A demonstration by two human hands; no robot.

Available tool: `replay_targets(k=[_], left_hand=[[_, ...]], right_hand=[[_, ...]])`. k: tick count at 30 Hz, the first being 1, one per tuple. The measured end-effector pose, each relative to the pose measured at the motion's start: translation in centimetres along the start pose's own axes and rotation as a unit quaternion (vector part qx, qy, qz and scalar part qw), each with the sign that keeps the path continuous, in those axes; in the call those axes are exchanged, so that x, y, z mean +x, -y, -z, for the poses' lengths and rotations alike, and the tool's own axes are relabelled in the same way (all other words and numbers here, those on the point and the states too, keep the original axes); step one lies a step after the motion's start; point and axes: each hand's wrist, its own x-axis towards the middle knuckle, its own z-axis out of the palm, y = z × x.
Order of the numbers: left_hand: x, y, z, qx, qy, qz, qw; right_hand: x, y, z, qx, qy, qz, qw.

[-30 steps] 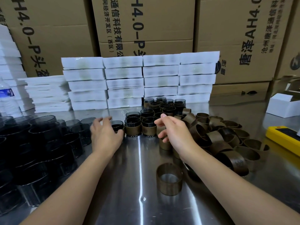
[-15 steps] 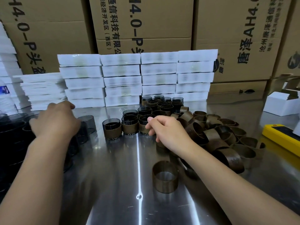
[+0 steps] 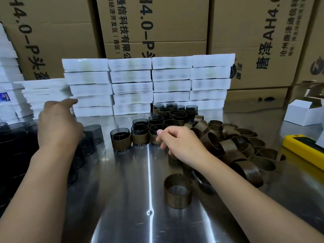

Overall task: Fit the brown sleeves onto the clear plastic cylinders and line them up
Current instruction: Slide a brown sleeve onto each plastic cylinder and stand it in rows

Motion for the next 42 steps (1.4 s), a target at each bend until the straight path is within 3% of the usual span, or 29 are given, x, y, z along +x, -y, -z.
replay_targets(k=[3, 6, 8, 12, 16, 18, 20, 24, 27, 32, 35, 40, 42], left_hand=[[-0.2, -1.1, 0.1, -0.136, -0.023, -0.035, 0.99], [-0.8, -3.0, -0.1, -0.345, 0.064, 0.008, 0.936], [-1.6, -4.3, -0.4, -0.471, 0.145, 0.067, 0.868], [-2.6, -6.0, -1.3, -0.635, 0.28, 0.219, 0.685], [-3.3, -6.0, -2.4, -0.678, 0.341, 0.331, 0.561], [-4.0, -5.9, -3.2, -0.676, 0.364, 0.371, 0.523], [-4.4, -5.9, -4.1, -0.658, 0.375, 0.372, 0.536], [-5.2, -6.2, -5.6, -0.598, 0.404, 0.305, 0.621], [-6.6, -6.4, -6.3, -0.553, 0.452, 0.247, 0.655], [-8.1, -6.5, -7.2, -0.589, 0.421, 0.263, 0.638], [-7.9, -6.4, -7.6, -0.614, 0.369, 0.295, 0.633], [-7.7, -5.9, -7.7, -0.662, 0.332, 0.327, 0.587], [-7.8, -5.7, -7.9, -0.676, 0.314, 0.334, 0.577]], right_hand=[[0.0, -0.2, 0.1, -0.006, 0.005, 0.004, 1.0], [-0.2, -0.2, -0.1, 0.018, 0.018, 0.015, 1.0], [-0.3, -0.3, -0.3, 0.003, 0.04, 0.02, 0.999], [-0.2, -0.5, -0.4, -0.026, 0.048, 0.02, 0.998], [0.0, -0.8, -0.4, -0.023, 0.036, 0.017, 0.999], [0.1, -0.9, -0.5, -0.021, 0.023, 0.031, 0.999], [0.1, -1.1, -0.5, -0.037, 0.018, 0.042, 0.998], [0.2, -1.6, -0.6, -0.078, 0.017, 0.034, 0.996], [0.2, -1.6, -0.5, -0.087, 0.004, 0.022, 0.996], [0.2, -1.5, 0.4, -0.177, 0.044, -0.031, 0.983], [0.0, -0.6, 0.7, -0.184, 0.074, -0.003, 0.98], [-0.8, 0.1, 0.7, -0.171, 0.249, 0.025, 0.953], [-1.0, -0.2, 0.5, -0.193, 0.258, 0.017, 0.947]])
